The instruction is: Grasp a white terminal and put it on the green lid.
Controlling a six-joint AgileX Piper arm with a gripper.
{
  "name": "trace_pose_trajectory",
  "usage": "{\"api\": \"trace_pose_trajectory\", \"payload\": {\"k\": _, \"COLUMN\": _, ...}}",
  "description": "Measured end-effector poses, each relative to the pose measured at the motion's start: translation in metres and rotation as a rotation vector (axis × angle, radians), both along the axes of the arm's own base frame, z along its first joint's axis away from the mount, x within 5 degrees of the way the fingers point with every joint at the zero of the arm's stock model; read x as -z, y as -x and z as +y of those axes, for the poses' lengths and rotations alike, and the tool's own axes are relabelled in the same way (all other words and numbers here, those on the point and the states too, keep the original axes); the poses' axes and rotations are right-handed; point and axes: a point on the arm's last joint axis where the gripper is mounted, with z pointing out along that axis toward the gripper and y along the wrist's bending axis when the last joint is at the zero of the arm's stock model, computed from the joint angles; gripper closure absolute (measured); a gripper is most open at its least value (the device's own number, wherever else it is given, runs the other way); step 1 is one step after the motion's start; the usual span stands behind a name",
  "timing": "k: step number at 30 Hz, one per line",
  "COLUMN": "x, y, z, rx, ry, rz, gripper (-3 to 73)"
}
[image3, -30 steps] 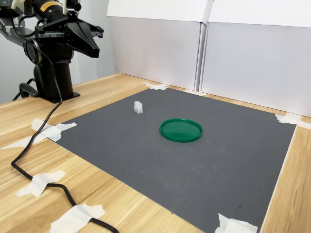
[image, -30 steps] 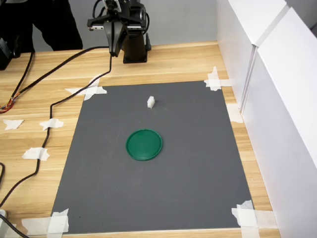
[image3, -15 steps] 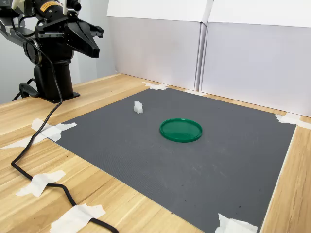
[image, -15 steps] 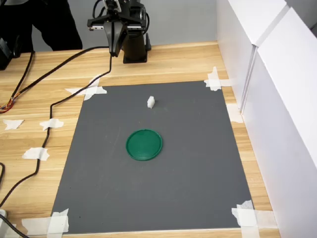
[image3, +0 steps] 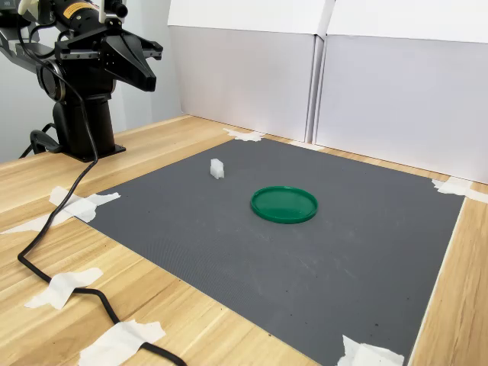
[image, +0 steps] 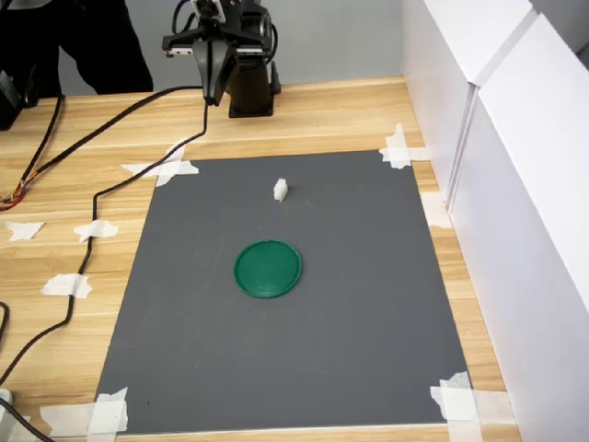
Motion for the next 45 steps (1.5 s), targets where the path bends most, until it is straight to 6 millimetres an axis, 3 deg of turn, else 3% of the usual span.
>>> {"api": "trace_pose_trajectory", "payload": {"k": 7, "x": -0.012, "y": 0.000, "z": -0.001, "rx": 0.010, "ry": 0.021, "rz": 0.068, "gripper": 71.1}}
{"api": "trace_pose_trajectory", "payload": {"k": 13, "x": -0.048, "y": -0.009, "z": -0.003, "rx": 0.021, "ry": 0.029, "rz": 0.159, "gripper": 71.1}}
{"api": "trace_pose_trajectory", "payload": {"k": 22, "x": -0.087, "y": -0.045, "z": -0.007, "rx": 0.049, "ry": 0.012, "rz": 0.568, "gripper": 71.1}}
{"api": "trace_pose_trajectory", "payload": {"k": 29, "x": -0.087, "y": -0.079, "z": -0.006, "rx": -0.011, "ry": 0.029, "rz": 0.836, "gripper": 71.1}}
{"api": "trace_pose_trajectory", "payload": {"k": 35, "x": -0.065, "y": -0.100, "z": -0.009, "rx": -0.060, "ry": -0.014, "rz": 1.046, "gripper": 68.1}}
{"api": "trace_pose_trajectory", "payload": {"k": 40, "x": -0.056, "y": -0.116, "z": -0.013, "rx": -0.032, "ry": -0.067, "rz": 1.101, "gripper": 60.1}}
{"api": "trace_pose_trajectory", "payload": {"k": 45, "x": -0.062, "y": -0.130, "z": -0.015, "rx": -0.036, "ry": -0.063, "rz": 1.093, "gripper": 59.0}}
